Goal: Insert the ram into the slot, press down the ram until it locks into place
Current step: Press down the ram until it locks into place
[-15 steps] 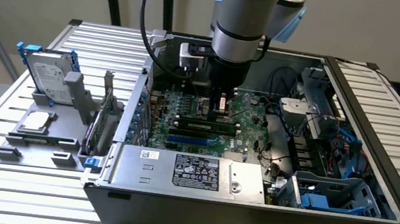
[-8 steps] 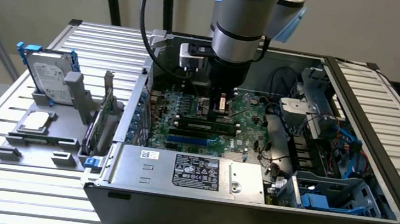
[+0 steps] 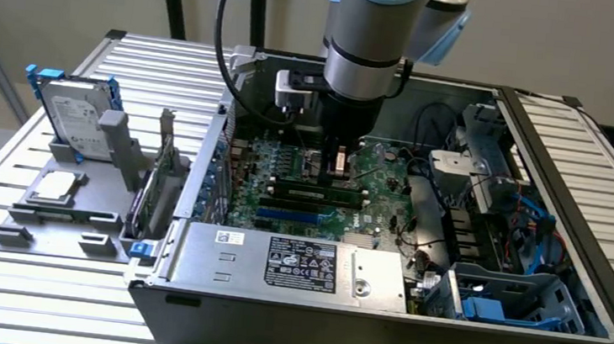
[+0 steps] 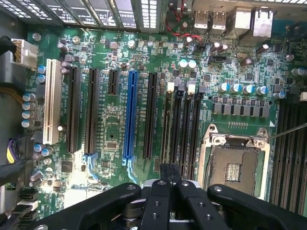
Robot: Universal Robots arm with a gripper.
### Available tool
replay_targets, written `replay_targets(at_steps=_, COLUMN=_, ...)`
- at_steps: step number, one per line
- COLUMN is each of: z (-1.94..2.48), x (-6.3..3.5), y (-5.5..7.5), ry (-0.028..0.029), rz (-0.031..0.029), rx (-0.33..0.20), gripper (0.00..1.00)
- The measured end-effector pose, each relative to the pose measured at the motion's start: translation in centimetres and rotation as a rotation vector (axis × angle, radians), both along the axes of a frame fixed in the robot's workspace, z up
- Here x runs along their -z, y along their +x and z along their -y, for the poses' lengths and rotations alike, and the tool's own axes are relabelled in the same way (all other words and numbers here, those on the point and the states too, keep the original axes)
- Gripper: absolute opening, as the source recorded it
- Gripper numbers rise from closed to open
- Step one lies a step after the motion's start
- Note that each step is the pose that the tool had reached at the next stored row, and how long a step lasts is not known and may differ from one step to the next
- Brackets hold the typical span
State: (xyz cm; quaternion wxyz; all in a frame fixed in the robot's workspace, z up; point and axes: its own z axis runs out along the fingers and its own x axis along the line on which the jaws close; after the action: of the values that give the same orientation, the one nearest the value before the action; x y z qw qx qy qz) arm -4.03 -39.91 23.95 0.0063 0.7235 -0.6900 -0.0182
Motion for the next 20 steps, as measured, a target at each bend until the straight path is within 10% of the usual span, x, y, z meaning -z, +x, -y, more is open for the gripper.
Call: replay_targets(at_steps=20, z=0.01, x=1.24, y=-0.1, ry=-0.0008, rz=0.0027, rx=0.0, gripper=0.11)
